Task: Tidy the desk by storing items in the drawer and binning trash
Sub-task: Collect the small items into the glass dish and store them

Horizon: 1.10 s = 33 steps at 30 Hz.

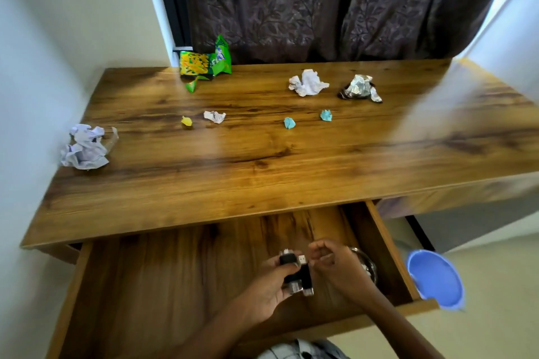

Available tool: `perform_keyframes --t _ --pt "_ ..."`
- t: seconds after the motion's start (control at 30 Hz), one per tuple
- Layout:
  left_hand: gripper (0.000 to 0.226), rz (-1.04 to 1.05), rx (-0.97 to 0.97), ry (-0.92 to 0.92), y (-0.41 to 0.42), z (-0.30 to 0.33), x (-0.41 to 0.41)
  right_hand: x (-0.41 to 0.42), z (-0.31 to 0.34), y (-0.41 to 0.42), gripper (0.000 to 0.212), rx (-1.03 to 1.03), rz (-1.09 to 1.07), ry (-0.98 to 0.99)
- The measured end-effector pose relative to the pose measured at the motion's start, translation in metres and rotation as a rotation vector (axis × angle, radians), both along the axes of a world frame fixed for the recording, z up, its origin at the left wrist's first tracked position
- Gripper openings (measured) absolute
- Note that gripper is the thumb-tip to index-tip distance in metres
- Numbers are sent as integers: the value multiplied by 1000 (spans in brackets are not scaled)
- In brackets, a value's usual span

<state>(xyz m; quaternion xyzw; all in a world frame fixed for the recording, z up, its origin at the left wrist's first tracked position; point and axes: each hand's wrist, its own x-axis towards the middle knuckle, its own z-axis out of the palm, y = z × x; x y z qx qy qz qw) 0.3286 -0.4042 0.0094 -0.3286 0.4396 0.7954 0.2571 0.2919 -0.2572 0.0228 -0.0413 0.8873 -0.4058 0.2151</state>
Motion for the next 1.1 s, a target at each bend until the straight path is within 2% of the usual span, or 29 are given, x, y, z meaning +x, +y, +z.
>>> perform_keyframes --t 0.1,0.2,0.43,0.67,0.77,0.87,1.03,1.1 --pt "18 -67 -53 -19 10 -9 2 1 -6 8 23 104 122 -125" --pt "10 -162 -153 -26 19 -17 5 7 -18 14 23 201 201 -150" --pt "22 -295 -308 62 26 -29 7 15 -27 15 31 240 171 -173" --pt "19 -398 -576 220 9 -48 13 13 -36 9 42 258 203 -196" --pt "42 -436 -652 240 3 -49 12 12 -40 9 42 279 197 -176" --pt "55 -481 -700 274 -4 -52 12 11 -42 8 39 309 197 -158" --pt "71 -800 -889 371 -16 -56 14 8 -45 5 38 308 207 -155" --pt "73 -849 -910 422 -17 -57 15 6 -46 2 35 293 228 -163"
